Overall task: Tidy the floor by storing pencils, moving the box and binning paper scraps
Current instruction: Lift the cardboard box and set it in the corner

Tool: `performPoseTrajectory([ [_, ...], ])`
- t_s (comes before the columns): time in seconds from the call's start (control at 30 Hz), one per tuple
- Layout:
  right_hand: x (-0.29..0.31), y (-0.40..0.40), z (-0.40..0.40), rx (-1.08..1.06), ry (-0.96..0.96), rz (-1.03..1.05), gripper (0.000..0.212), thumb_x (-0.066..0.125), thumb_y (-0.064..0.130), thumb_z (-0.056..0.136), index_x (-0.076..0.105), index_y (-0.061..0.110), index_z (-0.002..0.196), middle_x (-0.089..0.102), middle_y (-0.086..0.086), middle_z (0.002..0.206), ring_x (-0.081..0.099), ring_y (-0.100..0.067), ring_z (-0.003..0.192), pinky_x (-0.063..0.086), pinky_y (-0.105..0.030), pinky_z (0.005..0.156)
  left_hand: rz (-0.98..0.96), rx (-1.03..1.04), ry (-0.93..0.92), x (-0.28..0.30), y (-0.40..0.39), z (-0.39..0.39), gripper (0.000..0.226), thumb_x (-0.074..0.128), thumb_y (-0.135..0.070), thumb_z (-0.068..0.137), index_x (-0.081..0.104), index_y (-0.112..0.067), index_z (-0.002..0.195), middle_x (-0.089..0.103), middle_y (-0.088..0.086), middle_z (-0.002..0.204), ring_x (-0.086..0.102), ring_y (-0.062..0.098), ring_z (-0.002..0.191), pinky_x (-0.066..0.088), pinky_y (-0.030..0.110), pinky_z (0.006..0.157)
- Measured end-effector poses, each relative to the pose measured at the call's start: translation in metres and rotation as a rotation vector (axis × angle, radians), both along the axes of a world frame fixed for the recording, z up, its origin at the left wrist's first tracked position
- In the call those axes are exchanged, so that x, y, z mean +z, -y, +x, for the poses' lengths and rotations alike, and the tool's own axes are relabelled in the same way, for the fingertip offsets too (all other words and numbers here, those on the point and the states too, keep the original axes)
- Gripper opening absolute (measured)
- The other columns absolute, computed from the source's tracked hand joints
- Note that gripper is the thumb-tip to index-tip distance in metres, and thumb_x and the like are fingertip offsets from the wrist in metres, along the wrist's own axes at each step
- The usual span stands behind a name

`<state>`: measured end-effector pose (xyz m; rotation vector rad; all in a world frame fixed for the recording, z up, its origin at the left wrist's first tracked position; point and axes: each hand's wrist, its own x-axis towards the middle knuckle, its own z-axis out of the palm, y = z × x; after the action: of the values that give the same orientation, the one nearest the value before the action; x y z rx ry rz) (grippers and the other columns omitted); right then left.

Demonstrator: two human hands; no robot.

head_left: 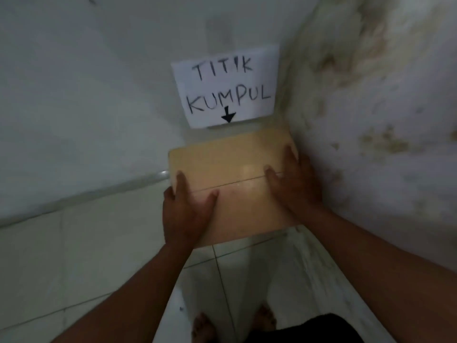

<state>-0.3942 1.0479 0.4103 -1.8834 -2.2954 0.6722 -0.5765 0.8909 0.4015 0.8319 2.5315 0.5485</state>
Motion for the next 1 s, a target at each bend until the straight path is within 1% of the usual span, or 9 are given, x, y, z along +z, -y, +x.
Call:
performPoseTrajectory([
  [0.1, -0.058, -0.009, -0.008, -0.009, -0.036, 0.023, 0.076, 0.046, 0.060, 0.089, 0.016, 0.032, 0.153, 0.017, -0.009, 0.158, 0.025, -0.034, 0.142, 0.027, -0.048, 0.114, 0.024, -0.004, -0.009, -0.062, -0.009, -0.001, 0.096, 0.054, -0.074, 0.078, 0.015, -0.025, 0.151, 0.042, 0.024, 0.140, 0.046, 0.042, 0.124, 0.047, 0.050, 0.095],
  [0.2, -0.108, -0.017, -0.016, -0.014, -0.020, 0.121, 0.074, 0.047, 0.059, 0.089, 0.021, 0.031, 0.152, 0.023, -0.011, 0.155, 0.031, -0.036, 0.137, 0.032, -0.049, 0.110, 0.068, 0.000, -0.033, -0.114, -0.018, -0.003, 0.095, 0.053, -0.075, 0.078, 0.015, -0.026, 0.151, 0.042, 0.023, 0.140, 0.047, 0.042, 0.124, 0.047, 0.050, 0.096],
  [0.27, -0.136, -0.025, -0.022, -0.013, -0.021, 0.182, 0.074, 0.045, 0.060, 0.089, 0.022, 0.030, 0.152, 0.025, -0.012, 0.153, 0.033, -0.036, 0.135, 0.033, -0.049, 0.109, 0.101, 0.009, -0.042, -0.142, -0.026, -0.009, 0.096, 0.051, -0.076, 0.078, 0.013, -0.027, 0.151, 0.040, 0.023, 0.142, 0.047, 0.042, 0.124, 0.048, 0.052, 0.097],
  [0.4, -0.183, -0.044, -0.034, -0.032, -0.031, 0.252, 0.073, 0.041, 0.062, 0.089, 0.021, 0.029, 0.152, 0.022, -0.009, 0.156, 0.030, -0.034, 0.139, 0.031, -0.048, 0.110, 0.165, -0.004, -0.061, -0.190, -0.046, -0.017, 0.097, 0.051, -0.078, 0.078, 0.010, -0.029, 0.151, 0.038, 0.022, 0.143, 0.049, 0.043, 0.122, 0.050, 0.055, 0.095],
  [0.5, -0.213, -0.052, -0.043, -0.009, -0.019, 0.299, 0.071, 0.039, 0.059, 0.090, 0.023, 0.028, 0.152, 0.021, -0.009, 0.157, 0.027, -0.036, 0.140, 0.028, -0.050, 0.111, 0.181, 0.033, -0.071, -0.224, -0.052, -0.018, 0.097, 0.049, -0.081, 0.077, 0.010, -0.031, 0.150, 0.040, 0.020, 0.141, 0.050, 0.041, 0.120, 0.051, 0.054, 0.094],
  [0.7, -0.251, -0.057, -0.046, -0.006, -0.019, 0.308, 0.067, 0.040, 0.054, 0.092, 0.028, 0.025, 0.151, 0.019, -0.012, 0.159, 0.023, -0.035, 0.143, 0.019, -0.048, 0.118, 0.202, 0.053, -0.105, -0.263, -0.057, -0.016, 0.097, 0.048, -0.082, 0.076, 0.012, -0.030, 0.150, 0.042, 0.020, 0.139, 0.051, 0.039, 0.120, 0.050, 0.049, 0.092],
  [0.8, -0.269, -0.057, -0.046, 0.050, 0.000, 0.316, 0.063, 0.041, 0.050, 0.092, 0.033, 0.022, 0.149, 0.019, -0.013, 0.159, 0.021, -0.037, 0.143, 0.017, -0.050, 0.118, 0.177, 0.062, -0.110, -0.279, -0.060, -0.015, 0.098, 0.047, -0.084, 0.075, 0.013, -0.030, 0.149, 0.042, 0.020, 0.139, 0.050, 0.040, 0.120, 0.050, 0.050, 0.092],
  [0.9, -0.291, -0.055, -0.041, 0.095, 0.042, 0.315, 0.060, 0.042, 0.047, 0.093, 0.038, 0.020, 0.146, 0.021, -0.014, 0.159, 0.022, -0.037, 0.144, 0.018, -0.049, 0.118, 0.166, 0.047, -0.117, -0.291, -0.066, -0.015, 0.099, 0.047, -0.085, 0.074, 0.014, -0.030, 0.150, 0.043, 0.019, 0.137, 0.049, 0.039, 0.120, 0.050, 0.051, 0.093],
  [1.0, -0.306, -0.057, -0.036, 0.145, 0.040, 0.350, 0.058, 0.040, 0.045, 0.091, 0.046, 0.016, 0.140, 0.030, -0.018, 0.155, 0.029, -0.035, 0.141, 0.023, -0.048, 0.117, 0.165, 0.053, -0.115, -0.298, -0.077, -0.016, 0.100, 0.048, -0.086, 0.073, 0.015, -0.031, 0.149, 0.040, 0.018, 0.139, 0.047, 0.038, 0.123, 0.048, 0.052, 0.096],
])
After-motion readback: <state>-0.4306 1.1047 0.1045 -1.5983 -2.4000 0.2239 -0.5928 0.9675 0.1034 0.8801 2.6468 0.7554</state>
